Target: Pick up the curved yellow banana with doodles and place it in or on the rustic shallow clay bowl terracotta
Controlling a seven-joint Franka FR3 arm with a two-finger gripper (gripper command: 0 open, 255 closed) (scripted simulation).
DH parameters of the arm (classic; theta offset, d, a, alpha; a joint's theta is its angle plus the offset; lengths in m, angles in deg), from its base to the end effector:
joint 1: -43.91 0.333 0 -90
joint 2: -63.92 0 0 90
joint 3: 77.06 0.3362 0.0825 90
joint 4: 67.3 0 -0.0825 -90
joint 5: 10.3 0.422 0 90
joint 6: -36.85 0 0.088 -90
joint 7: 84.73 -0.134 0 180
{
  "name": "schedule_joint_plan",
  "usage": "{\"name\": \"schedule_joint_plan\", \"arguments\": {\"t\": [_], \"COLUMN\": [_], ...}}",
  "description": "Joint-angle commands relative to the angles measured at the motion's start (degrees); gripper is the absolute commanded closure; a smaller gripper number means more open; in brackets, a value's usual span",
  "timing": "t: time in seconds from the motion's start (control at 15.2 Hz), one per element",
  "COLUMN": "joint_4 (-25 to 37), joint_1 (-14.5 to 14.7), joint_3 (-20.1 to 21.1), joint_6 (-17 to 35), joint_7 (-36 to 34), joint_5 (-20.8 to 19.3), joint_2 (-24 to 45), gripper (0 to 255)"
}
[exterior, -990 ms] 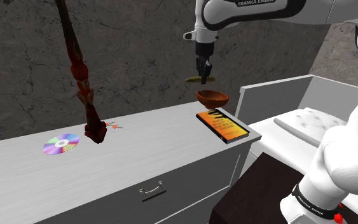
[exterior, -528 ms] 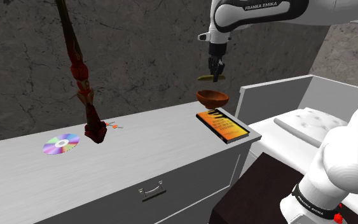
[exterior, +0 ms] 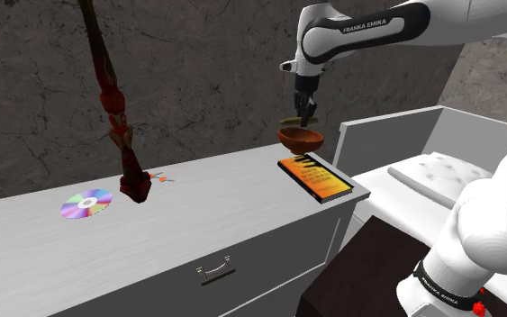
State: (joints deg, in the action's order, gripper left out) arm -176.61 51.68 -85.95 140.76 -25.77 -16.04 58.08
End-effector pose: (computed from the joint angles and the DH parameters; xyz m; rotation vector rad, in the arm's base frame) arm 0.5665 -0.0245 0.5241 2.6663 1.5160 -0.0538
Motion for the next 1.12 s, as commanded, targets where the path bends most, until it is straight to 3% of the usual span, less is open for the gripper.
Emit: {"name": "schedule_joint_plan", "arguments": {"t": [0.0, 0.73, 0.79, 1.06], "joint_4": [-1.7, -3.5, -3.5, -3.5], "joint_1": [0.0, -0.1, -0.1, -0.1], "joint_3": [0.0, -0.1, -0.1, -0.1], "joint_6": [1.8, 3.8, 3.8, 3.8], "joint_7": [-0.1, -0.2, -0.2, -0.2], "joint_5": [0.0, -0.1, -0.1, -0.1], "joint_2": [0.1, 0.3, 0.3, 0.3], "gripper": [255, 255, 0, 0]}}
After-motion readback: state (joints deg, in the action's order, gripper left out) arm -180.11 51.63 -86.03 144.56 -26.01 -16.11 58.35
